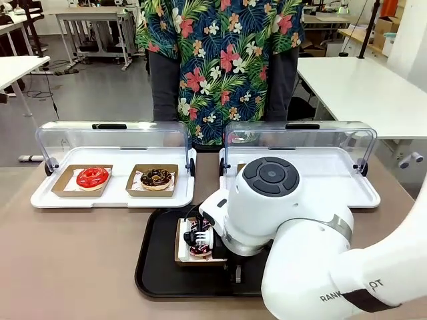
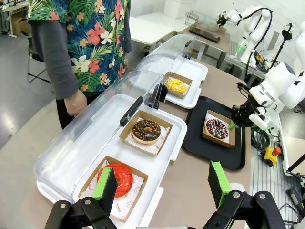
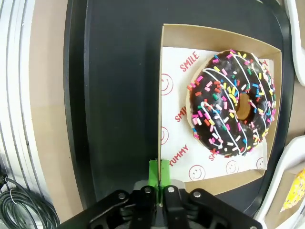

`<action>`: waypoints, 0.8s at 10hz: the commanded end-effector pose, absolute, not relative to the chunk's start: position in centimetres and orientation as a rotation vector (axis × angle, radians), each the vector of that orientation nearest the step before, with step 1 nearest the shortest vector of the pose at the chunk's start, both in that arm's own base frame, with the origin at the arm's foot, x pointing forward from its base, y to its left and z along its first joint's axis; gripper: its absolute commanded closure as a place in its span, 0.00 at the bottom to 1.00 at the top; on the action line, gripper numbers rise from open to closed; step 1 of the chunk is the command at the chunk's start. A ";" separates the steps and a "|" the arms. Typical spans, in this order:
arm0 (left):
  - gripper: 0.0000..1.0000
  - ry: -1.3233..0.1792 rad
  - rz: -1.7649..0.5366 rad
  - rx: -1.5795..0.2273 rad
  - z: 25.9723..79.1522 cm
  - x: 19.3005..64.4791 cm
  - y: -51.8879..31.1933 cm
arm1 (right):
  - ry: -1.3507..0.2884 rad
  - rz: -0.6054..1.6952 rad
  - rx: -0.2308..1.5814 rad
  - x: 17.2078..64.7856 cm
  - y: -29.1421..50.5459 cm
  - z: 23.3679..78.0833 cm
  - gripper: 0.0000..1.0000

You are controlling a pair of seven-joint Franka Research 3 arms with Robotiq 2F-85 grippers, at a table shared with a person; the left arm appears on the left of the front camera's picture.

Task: Move the fourth donut from the left to the tray.
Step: Pick up the Paper togo box containing the Donut indicated by the person and place it on the Handle tray.

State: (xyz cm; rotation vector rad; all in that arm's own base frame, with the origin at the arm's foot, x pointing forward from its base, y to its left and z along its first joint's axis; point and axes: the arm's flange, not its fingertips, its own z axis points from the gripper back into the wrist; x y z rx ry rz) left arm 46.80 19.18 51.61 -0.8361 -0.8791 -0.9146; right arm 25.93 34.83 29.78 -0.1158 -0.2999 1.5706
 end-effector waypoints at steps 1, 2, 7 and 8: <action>0.00 -0.883 -0.913 -0.838 51.9 46.8 19.2 | -0.348 1.568 -0.122 21.3 27.2 28.5 0.41; 0.00 -0.883 -0.913 -0.838 51.9 46.8 19.2 | -0.349 1.567 -0.127 21.3 27.1 28.8 0.41; 0.00 -0.883 -0.913 -0.838 51.9 46.8 19.2 | -0.349 1.584 -0.087 20.9 27.2 32.8 0.00; 0.00 -0.883 -0.913 -0.838 51.9 46.8 19.2 | -0.393 1.586 -0.126 20.3 27.0 36.2 0.00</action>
